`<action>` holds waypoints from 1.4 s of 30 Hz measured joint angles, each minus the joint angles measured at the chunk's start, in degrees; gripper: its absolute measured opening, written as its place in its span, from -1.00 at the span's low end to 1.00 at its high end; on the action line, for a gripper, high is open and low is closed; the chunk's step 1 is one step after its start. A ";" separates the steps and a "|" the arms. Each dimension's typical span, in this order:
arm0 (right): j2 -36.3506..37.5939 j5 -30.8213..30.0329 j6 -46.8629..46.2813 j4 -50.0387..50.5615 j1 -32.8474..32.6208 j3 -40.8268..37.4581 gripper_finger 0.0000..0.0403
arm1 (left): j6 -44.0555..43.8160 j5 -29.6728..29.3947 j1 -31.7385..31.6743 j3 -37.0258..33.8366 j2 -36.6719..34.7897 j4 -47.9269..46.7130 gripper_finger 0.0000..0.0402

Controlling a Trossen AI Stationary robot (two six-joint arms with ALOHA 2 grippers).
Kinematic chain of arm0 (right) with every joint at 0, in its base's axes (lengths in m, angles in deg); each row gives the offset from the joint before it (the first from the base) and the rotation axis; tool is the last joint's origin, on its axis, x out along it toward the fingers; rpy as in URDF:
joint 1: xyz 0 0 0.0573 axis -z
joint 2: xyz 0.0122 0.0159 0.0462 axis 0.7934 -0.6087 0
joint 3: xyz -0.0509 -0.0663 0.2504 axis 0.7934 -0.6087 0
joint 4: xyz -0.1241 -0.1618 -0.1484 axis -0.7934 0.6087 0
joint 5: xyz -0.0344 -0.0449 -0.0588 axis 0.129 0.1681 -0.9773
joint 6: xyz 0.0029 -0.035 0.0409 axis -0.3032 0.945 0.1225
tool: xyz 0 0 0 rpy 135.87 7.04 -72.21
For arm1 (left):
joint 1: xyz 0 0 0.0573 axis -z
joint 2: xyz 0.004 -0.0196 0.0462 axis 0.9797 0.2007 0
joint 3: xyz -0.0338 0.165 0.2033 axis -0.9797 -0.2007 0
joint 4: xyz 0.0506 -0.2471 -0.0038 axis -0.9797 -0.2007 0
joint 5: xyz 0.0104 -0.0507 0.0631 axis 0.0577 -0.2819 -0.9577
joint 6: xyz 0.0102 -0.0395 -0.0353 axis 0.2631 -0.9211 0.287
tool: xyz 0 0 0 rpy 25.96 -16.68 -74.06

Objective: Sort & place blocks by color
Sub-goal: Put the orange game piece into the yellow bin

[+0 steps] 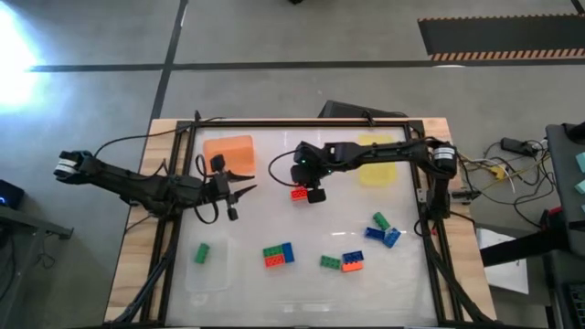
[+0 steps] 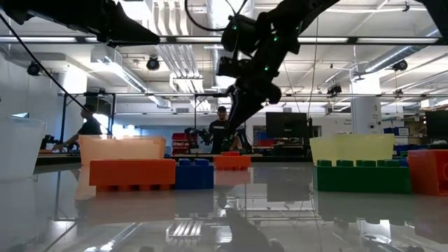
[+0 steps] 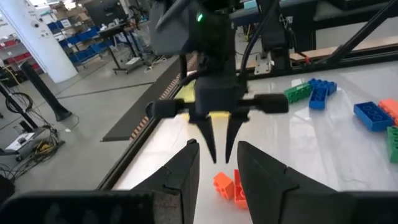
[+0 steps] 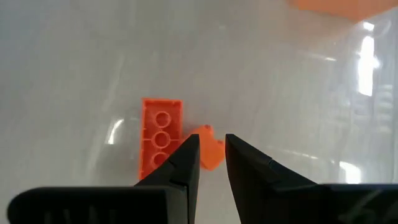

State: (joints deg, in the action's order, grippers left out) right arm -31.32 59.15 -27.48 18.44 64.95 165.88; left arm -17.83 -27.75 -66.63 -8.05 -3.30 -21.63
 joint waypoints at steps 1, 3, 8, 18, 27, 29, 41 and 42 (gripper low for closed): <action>-0.49 0.00 0.01 0.13 0.23 0.29 -0.65 | -0.01 -0.01 -0.01 0.00 0.10 0.32 -0.54; -1.18 -0.06 0.04 0.07 0.44 1.05 -0.62 | 0.00 0.00 -0.02 0.00 0.09 0.14 -0.54; -2.14 -0.01 -0.35 0.10 0.70 1.57 -0.44 | 0.00 0.01 -0.02 0.00 0.26 0.11 -0.54; -3.01 -0.02 0.79 -0.12 0.84 1.02 -0.01 | 0.03 0.00 -0.02 0.00 0.52 0.32 -0.54; -5.43 0.01 2.33 -0.89 1.33 0.81 0.06 | 0.07 -0.01 -0.07 0.00 0.52 0.32 -0.54; -6.05 0.06 2.46 -1.30 1.61 0.81 0.07 | 0.07 0.01 -0.06 0.00 0.52 0.31 -0.54; -10.23 0.61 2.30 -2.34 2.71 0.82 -0.03 | 0.09 0.00 -0.07 0.00 0.57 0.32 -0.54; -10.37 1.15 2.27 -2.36 2.72 0.96 -0.06 | 0.09 -0.01 -0.07 0.00 0.57 0.32 -0.54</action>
State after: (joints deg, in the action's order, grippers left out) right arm -41.69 60.29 -25.21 16.08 67.67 166.84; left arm -17.74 -27.76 -66.70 -8.05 -2.73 -21.31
